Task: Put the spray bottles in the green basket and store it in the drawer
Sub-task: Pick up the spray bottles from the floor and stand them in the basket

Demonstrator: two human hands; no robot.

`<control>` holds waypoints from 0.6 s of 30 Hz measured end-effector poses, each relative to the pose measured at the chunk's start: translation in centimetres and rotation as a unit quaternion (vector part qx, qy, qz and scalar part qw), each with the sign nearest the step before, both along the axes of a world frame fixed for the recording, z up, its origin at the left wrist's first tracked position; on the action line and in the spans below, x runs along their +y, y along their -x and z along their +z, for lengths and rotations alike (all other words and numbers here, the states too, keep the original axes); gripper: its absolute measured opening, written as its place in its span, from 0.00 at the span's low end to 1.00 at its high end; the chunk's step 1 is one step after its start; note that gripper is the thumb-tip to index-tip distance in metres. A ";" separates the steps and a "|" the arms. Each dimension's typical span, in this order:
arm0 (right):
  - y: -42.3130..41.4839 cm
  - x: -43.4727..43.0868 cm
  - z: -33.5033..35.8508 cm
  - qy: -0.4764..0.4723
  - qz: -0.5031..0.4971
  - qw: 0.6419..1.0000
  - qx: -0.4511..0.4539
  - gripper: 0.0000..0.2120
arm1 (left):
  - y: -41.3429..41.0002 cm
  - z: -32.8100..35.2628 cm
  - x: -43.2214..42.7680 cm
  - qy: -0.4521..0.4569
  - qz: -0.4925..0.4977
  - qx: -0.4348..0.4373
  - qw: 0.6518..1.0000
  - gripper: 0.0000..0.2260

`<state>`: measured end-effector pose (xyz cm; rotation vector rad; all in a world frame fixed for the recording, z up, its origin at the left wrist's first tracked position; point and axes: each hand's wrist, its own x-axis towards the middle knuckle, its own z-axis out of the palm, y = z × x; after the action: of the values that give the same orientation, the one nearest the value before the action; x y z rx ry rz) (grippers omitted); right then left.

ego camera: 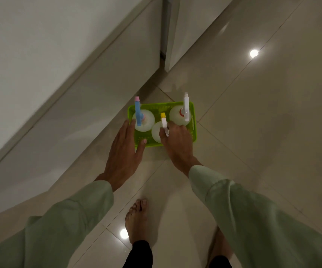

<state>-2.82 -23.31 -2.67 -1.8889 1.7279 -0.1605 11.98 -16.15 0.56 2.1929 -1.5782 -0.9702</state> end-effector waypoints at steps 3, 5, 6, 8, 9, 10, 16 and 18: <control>0.4 0.3 -0.1 -0.015 -0.013 1.000 -0.010 0.13 | 0.0 0.0 0.2 -0.004 0.002 -0.002 1.000 0.30; 0.8 0.5 -0.1 -0.024 -0.018 0.999 -0.018 0.17 | -0.1 0.1 0.1 -0.005 0.003 -0.003 1.000 0.29; 1.0 0.6 -0.1 -0.026 -0.022 0.999 -0.021 0.20 | -0.2 0.1 0.0 -0.006 0.005 -0.002 1.000 0.30; 1.6 0.7 0.0 -0.025 -0.028 0.999 -0.026 0.24 | -0.3 0.0 -0.1 -0.008 0.010 0.001 1.000 0.30; 2.0 0.8 0.0 -0.027 -0.032 0.999 -0.028 0.26 | -0.4 -0.1 -0.1 -0.009 0.014 0.003 1.000 0.30; 2.5 0.8 0.0 -0.026 -0.041 0.998 -0.032 0.26 | -0.4 -0.2 -0.1 -0.011 0.020 0.006 1.000 0.30; 6.1 1.7 -1.6 -0.018 -0.157 0.987 -0.033 0.20 | -1.1 -2.0 0.0 -0.041 0.062 0.019 0.997 0.29; 7.0 1.6 -3.1 -0.056 -0.175 0.983 -0.012 0.19 | -1.3 -3.1 -0.1 -0.062 0.097 0.028 0.993 0.29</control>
<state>-9.83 -21.69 -5.77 -1.4855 1.9968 -0.2139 13.29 -16.26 -2.56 2.3280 -1.2837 -1.0856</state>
